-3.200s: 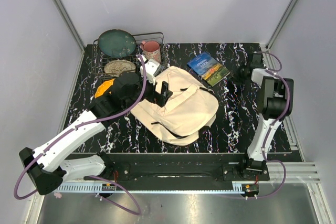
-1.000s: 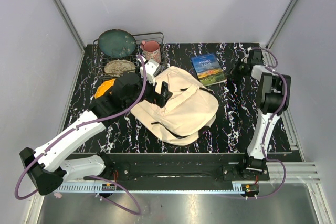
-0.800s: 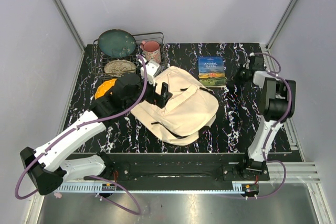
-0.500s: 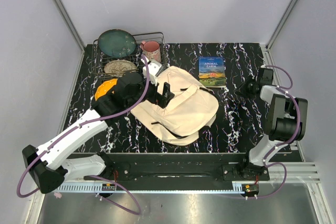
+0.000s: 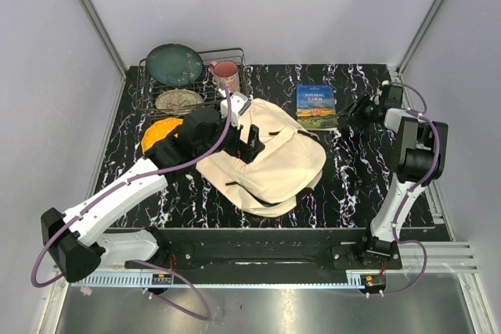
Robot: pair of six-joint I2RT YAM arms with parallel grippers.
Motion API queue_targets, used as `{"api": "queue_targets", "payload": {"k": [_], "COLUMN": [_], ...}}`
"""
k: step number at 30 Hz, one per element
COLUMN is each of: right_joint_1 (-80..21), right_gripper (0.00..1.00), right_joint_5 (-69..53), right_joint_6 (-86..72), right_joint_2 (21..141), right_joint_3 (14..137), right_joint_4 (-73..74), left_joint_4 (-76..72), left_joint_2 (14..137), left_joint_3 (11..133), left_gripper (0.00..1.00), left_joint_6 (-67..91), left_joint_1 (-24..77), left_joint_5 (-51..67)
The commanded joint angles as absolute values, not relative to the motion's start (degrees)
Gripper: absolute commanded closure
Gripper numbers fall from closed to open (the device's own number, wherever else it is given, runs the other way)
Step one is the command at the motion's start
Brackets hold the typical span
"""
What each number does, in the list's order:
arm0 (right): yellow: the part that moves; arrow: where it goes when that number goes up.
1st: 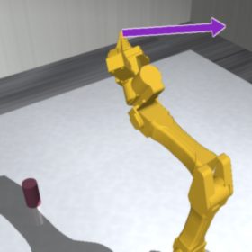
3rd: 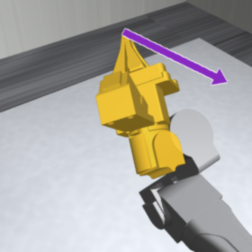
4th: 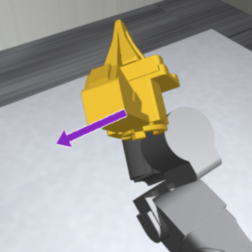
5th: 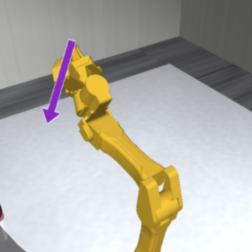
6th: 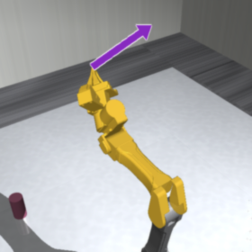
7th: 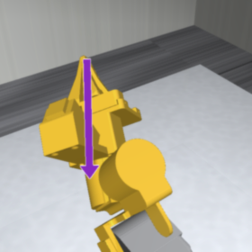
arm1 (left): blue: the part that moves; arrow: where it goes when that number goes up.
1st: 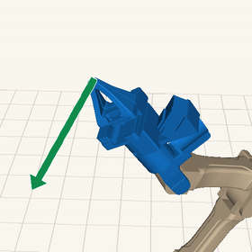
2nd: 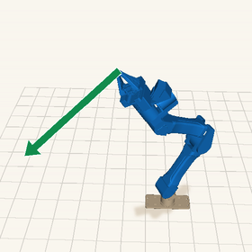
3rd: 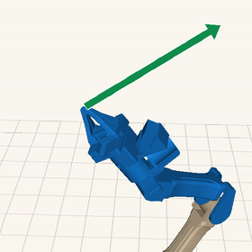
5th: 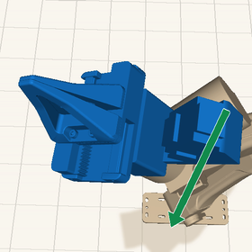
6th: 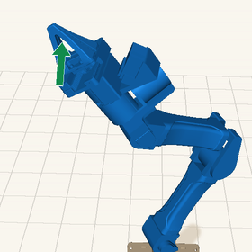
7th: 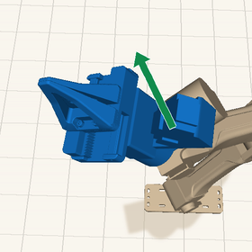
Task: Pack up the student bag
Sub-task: Adjust the book at the center of the board, then pick up the book from the center of the board.
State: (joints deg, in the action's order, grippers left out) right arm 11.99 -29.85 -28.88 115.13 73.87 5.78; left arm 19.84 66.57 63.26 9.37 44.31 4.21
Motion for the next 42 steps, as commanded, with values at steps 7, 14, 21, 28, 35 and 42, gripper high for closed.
{"api": "queue_targets", "payload": {"k": [7, 14, 21, 28, 35, 42], "right_joint_1": [10.72, 10.46, 10.28, 10.20, 10.02, 9.49], "right_gripper": [0.50, 0.57, 0.60, 0.58, 0.56, 0.57], "right_joint_5": [-37.88, -39.64, -41.48, -42.98, -42.89, -44.03], "right_joint_6": [-30.32, -31.73, -33.66, -36.82, -39.20, -40.08], "right_joint_2": [119.79, 120.15, 119.88, 121.11, 122.43, 123.75], "right_joint_3": [77.34, 77.17, 76.03, 75.94, 75.06, 75.06], "right_joint_4": [4.92, 3.34, 0.53, -2.81, -4.83, -6.06], "left_joint_4": [17.58, 17.58, 17.67, 17.75, 17.84, 17.93], "left_joint_2": [65.83, 66.01, 65.74, 65.65, 65.83, 66.09], "left_joint_3": [65.65, 65.74, 65.22, 64.95, 65.04, 65.04], "left_gripper": [0.01, 0.01, 0.01, 0.01, 0.01, 0.01], "left_joint_6": [10.28, 10.37, 10.28, 10.37, 10.46, 10.63], "left_joint_1": [44.12, 44.03, 44.12, 44.03, 44.03, 43.95], "left_joint_5": [5.62, 5.71, 5.45, 5.19, 5.36, 5.19]}}
